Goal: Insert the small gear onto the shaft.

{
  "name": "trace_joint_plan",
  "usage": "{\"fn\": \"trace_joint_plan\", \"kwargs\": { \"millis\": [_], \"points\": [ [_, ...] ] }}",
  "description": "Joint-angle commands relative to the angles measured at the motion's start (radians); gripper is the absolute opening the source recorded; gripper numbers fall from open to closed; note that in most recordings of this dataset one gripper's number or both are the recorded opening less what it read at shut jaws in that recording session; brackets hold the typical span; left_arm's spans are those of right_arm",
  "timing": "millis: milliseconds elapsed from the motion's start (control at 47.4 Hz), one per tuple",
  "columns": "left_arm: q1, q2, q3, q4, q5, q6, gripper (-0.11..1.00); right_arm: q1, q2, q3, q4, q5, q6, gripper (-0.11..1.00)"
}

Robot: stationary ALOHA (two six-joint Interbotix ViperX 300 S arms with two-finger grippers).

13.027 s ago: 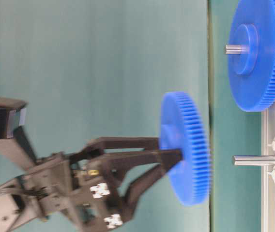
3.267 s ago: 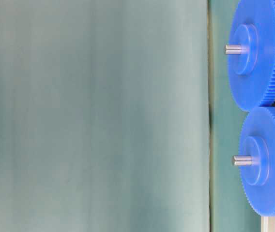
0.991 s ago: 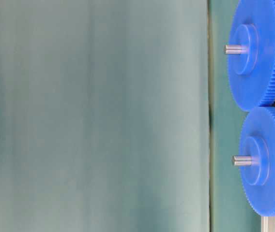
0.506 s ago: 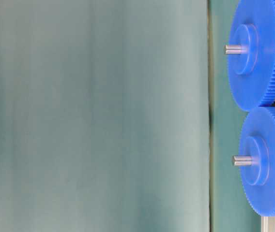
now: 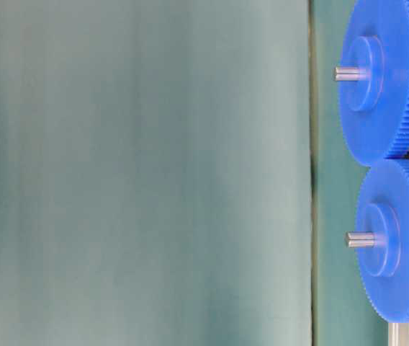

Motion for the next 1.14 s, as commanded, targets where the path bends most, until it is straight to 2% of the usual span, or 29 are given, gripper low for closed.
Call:
{"fn": "trace_joint_plan", "kwargs": {
  "millis": [0, 1117],
  "points": [
    [-0.003, 0.003, -0.015, 0.002, -0.003, -0.002, 0.82, -0.002, 0.006, -0.011, -0.002, -0.005, 0.006, 0.15],
    [-0.003, 0.002, -0.015, 0.002, -0.008, 0.0, 0.82, -0.003, -0.008, -0.005, -0.002, -0.005, 0.006, 0.15]
  ]
}}
